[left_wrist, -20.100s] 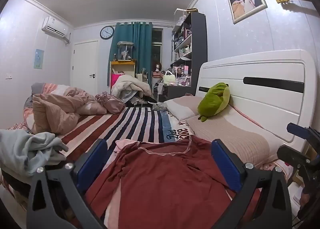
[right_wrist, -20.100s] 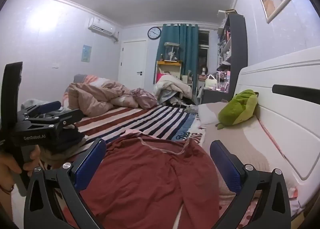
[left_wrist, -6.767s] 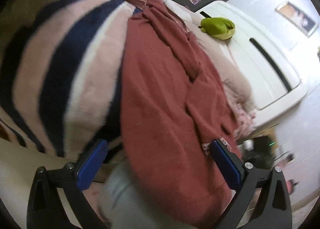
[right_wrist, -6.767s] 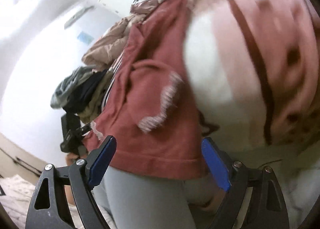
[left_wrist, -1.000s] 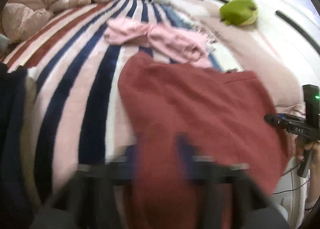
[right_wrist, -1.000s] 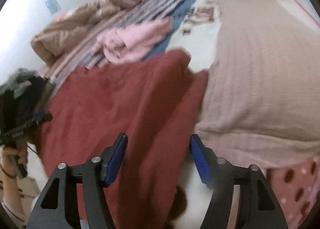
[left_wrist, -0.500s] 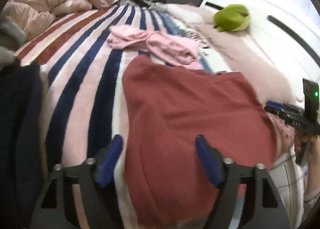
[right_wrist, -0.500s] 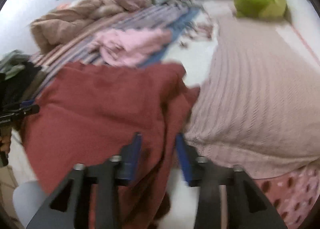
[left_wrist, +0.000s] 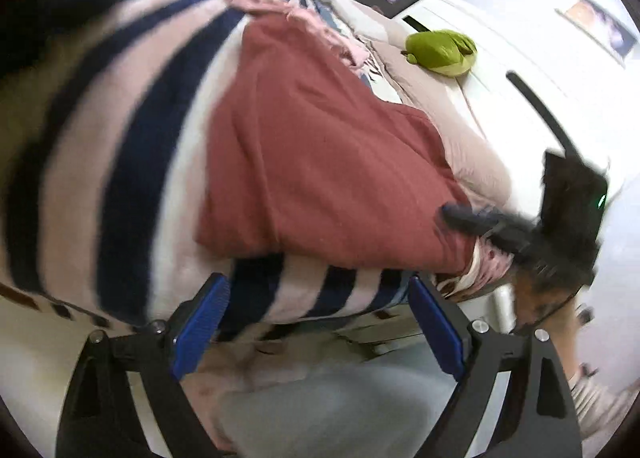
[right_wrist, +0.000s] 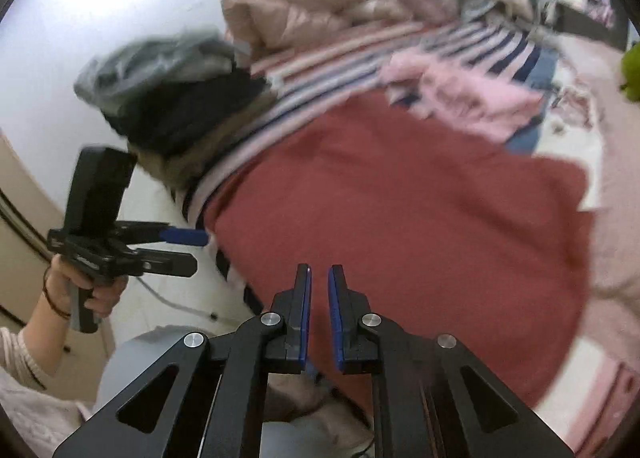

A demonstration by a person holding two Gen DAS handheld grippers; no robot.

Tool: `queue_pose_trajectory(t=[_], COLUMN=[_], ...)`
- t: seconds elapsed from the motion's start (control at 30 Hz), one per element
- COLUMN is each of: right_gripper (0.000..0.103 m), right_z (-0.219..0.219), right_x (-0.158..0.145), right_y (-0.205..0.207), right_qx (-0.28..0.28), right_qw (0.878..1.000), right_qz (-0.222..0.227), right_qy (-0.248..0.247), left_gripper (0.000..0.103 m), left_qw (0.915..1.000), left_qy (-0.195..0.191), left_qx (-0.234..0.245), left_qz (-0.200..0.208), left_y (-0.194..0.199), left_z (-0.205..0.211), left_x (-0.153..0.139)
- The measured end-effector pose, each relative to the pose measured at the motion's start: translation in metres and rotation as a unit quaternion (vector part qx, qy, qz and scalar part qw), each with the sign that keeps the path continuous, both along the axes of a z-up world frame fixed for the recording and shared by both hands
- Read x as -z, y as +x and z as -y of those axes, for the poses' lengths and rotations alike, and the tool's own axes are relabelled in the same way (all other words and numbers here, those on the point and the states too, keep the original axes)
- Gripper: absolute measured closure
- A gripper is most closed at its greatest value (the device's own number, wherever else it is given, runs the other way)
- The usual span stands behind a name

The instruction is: Fold small clothes

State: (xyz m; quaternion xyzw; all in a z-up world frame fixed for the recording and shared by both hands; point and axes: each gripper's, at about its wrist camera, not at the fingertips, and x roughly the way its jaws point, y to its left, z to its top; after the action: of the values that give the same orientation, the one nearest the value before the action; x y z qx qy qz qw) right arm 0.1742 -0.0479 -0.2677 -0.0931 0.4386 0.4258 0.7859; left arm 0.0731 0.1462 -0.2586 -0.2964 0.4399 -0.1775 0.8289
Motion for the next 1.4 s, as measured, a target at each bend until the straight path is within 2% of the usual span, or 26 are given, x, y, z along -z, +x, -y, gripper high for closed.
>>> queue_pose_trajectory(t=[0.07, 0.2, 0.27, 0.3, 0.33, 0.37, 0.4, 0.43, 0.5, 0.6, 0.67, 0.73, 0.83, 0.93, 0.97, 1.03, 1.07, 1.13, 1.23, 1.33, 1.4], right_gripper=[0.098, 0.098, 0.098, 0.098, 0.098, 0.096, 0.093, 0.089, 0.087, 0.087, 0.085, 0.083, 0.082, 0.082, 0.082, 0.082, 0.082, 0.082, 0.082, 0.081, 0.079], right_z=[-0.009, -0.01, -0.007, -0.006, -0.003, 0.005, 0.012, 0.02, 0.047, 0.093, 0.126, 0.149, 0.185, 0.214, 0.222, 0.233, 0.236, 0.238, 0.234, 0.221, 0.205], right_x=[0.017, 0.028, 0.028, 0.027, 0.025, 0.021, 0.017, 0.011, -0.004, -0.024, -0.036, -0.044, -0.051, -0.047, -0.043, -0.034, -0.028, -0.022, -0.021, -0.029, -0.033], right_y=[0.001, -0.001, -0.003, -0.005, -0.008, -0.01, -0.013, -0.016, -0.024, -0.034, -0.04, -0.044, -0.05, -0.052, -0.053, -0.053, -0.052, -0.05, -0.046, -0.044, -0.042], right_qx=[0.012, 0.04, 0.053, 0.057, 0.063, 0.068, 0.074, 0.08, 0.097, 0.125, 0.15, 0.17, 0.202, 0.229, 0.236, 0.249, 0.253, 0.253, 0.241, 0.214, 0.192], right_qw=[0.999, 0.999, 0.998, 0.998, 0.998, 0.997, 0.997, 0.996, 0.994, 0.988, 0.984, 0.98, 0.973, 0.966, 0.965, 0.962, 0.961, 0.962, 0.964, 0.968, 0.972], right_qz=[-0.006, -0.018, -0.017, -0.019, -0.022, -0.024, -0.023, -0.018, -0.006, 0.01, 0.031, 0.048, 0.064, 0.058, 0.052, 0.039, 0.032, 0.025, 0.022, 0.027, 0.031], right_qy=[-0.032, -0.023, -0.017, -0.012, -0.005, 0.004, 0.014, 0.023, 0.05, 0.088, 0.092, 0.09, 0.092, 0.101, 0.104, 0.105, 0.104, 0.1, 0.106, 0.125, 0.129], left_gripper=[0.014, 0.015, 0.025, 0.037, 0.056, 0.069, 0.09, 0.09, 0.091, 0.091, 0.092, 0.092, 0.092, 0.091, 0.09, 0.086, 0.083, 0.063, 0.045, 0.035, 0.028], left_qw=[0.9996, 0.9954, 0.9919, 0.991, 0.991, 0.9911, 0.9905, 0.9899, 0.9874, 0.9744, 0.9629, 0.957, 0.9484, 0.9359, 0.9305, 0.9245, 0.9255, 0.9335, 0.9415, 0.9465, 0.9538], left_qy=[-0.021, -0.047, -0.048, -0.039, -0.02, 0.011, 0.031, 0.047, 0.077, 0.164, 0.207, 0.215, 0.213, 0.202, 0.204, 0.212, 0.206, 0.17, 0.129, 0.123, 0.116], left_qx=[-0.015, -0.064, -0.104, -0.119, -0.125, -0.127, -0.127, -0.123, -0.111, -0.066, -0.007, 0.056, 0.151, 0.257, 0.283, 0.301, 0.301, 0.301, 0.293, 0.269, 0.241], left_qz=[0.012, 0.053, 0.054, 0.049, 0.043, 0.038, 0.041, 0.053, 0.083, 0.138, 0.173, 0.186, 0.181, 0.131, 0.111, 0.098, 0.103, 0.097, 0.105, 0.13, 0.137], left_y=[0.007, 0.02, 0.027, 0.031, 0.035, 0.039, 0.042, 0.044, 0.046, 0.05, 0.055, 0.061, 0.079, 0.085, 0.086, 0.084, 0.083, 0.083, 0.071, 0.056, 0.052], left_z=[0.002, 0.002, -0.002, -0.002, 0.001, 0.007, 0.01, 0.015, 0.025, 0.057, 0.095, 0.13, 0.193, 0.253, 0.267, 0.278, 0.275, 0.264, 0.238, 0.21, 0.193], left_x=[0.004, -0.008, -0.012, -0.015, -0.019, -0.025, -0.032, -0.042, -0.061, -0.098, -0.119, -0.127, -0.118, -0.08, -0.065, -0.049, -0.051, -0.059, -0.08, -0.099, -0.105])
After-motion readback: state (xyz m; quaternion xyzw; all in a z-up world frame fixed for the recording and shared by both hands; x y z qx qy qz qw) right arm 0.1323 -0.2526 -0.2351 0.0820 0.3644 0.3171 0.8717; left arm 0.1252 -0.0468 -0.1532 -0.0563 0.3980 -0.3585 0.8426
